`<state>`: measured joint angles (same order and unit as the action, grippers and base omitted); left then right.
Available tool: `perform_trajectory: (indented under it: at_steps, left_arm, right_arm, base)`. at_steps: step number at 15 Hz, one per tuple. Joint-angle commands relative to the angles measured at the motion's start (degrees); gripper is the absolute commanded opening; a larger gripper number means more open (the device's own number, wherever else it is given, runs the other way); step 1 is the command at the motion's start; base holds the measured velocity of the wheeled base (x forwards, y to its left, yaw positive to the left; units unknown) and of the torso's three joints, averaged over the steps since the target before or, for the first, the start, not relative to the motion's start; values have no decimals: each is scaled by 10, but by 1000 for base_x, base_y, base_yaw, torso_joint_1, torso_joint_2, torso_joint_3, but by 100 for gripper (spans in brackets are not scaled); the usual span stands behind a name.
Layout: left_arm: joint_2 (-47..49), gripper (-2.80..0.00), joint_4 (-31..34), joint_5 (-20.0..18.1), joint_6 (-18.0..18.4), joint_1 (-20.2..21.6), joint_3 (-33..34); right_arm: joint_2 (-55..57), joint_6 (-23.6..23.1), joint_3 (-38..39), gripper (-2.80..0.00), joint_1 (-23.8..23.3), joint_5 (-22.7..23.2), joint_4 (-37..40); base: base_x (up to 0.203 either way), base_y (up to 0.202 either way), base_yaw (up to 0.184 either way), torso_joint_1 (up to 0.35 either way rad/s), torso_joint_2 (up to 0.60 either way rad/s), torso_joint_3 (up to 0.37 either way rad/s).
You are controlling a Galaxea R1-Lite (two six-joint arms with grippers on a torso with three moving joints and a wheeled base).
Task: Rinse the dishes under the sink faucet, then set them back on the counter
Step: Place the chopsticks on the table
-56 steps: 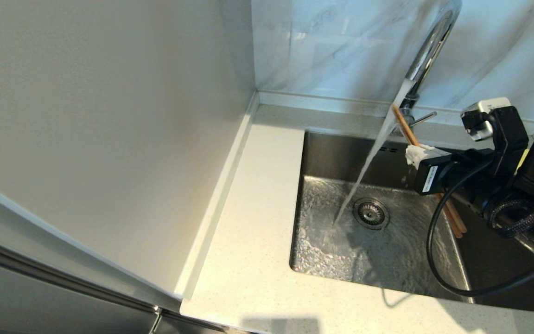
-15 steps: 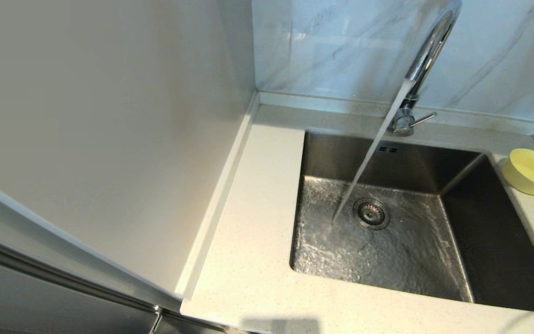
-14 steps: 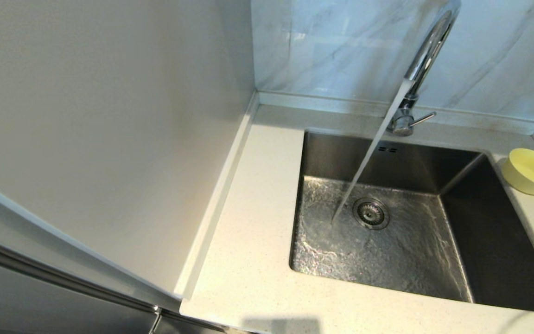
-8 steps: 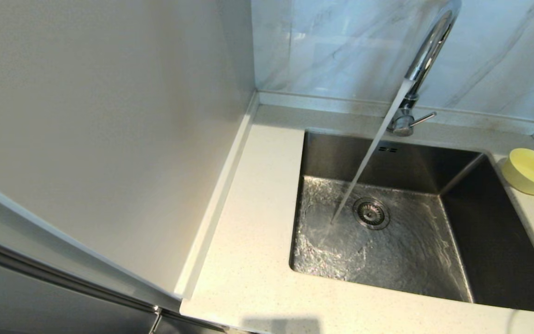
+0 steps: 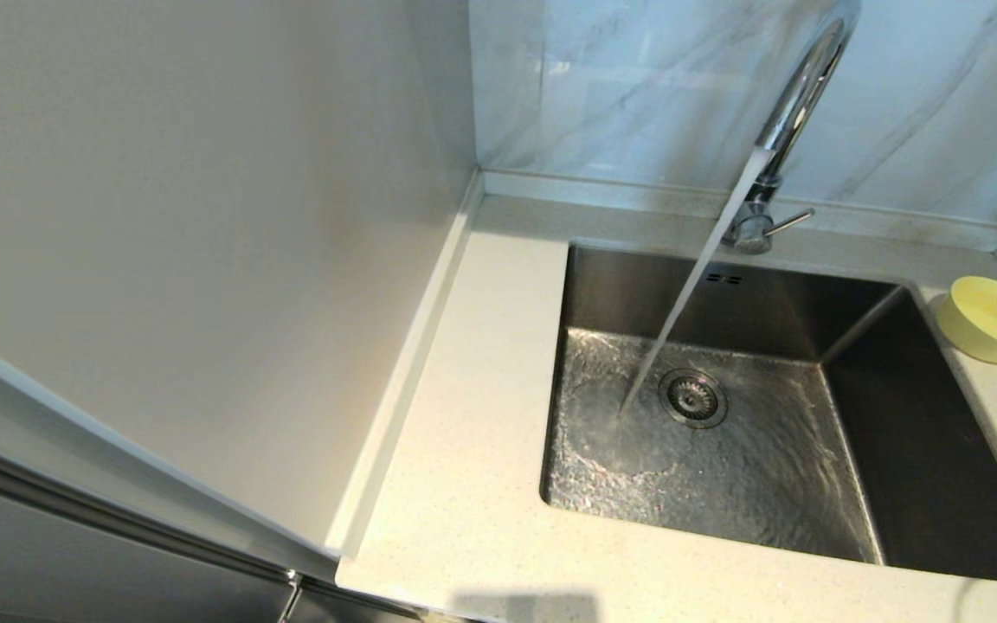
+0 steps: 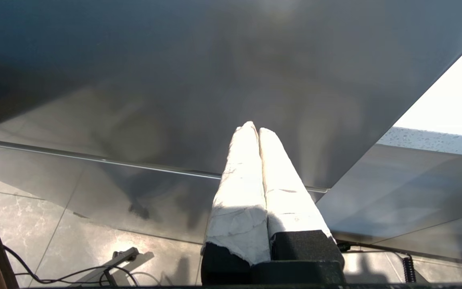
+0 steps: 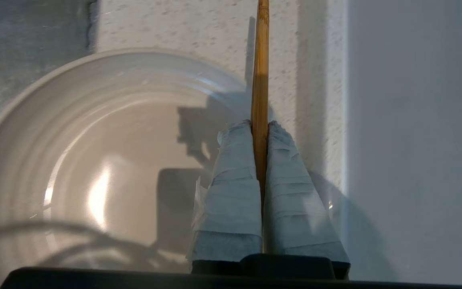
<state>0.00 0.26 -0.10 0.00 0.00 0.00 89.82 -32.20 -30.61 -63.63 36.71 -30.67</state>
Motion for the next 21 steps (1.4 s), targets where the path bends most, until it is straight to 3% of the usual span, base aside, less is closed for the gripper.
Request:
perform_trajectory:
  at_steps: [1, 7, 13, 21]
  left_arm:
    - [0, -280, 0, 0, 0, 0, 0]
    - [0, -280, 0, 0, 0, 0, 0]
    - [0, -280, 0, 0, 0, 0, 0]
    - [0, -280, 0, 0, 0, 0, 0]
  right_arm:
    - [-35, -1, 25, -280, 2, 2, -1]
    - [-54, 38, 99, -280, 28, -2, -2]
    - [-5, 57, 55, -280, 36, -1, -5]
    - [17, 57, 54, -280, 48, -1, -11]
  base:
    - [0, 0, 0, 0, 0, 0]
    - [0, 0, 0, 0, 0, 0]
    - [0, 0, 0, 0, 0, 0]
    - [0, 0, 0, 0, 0, 0]
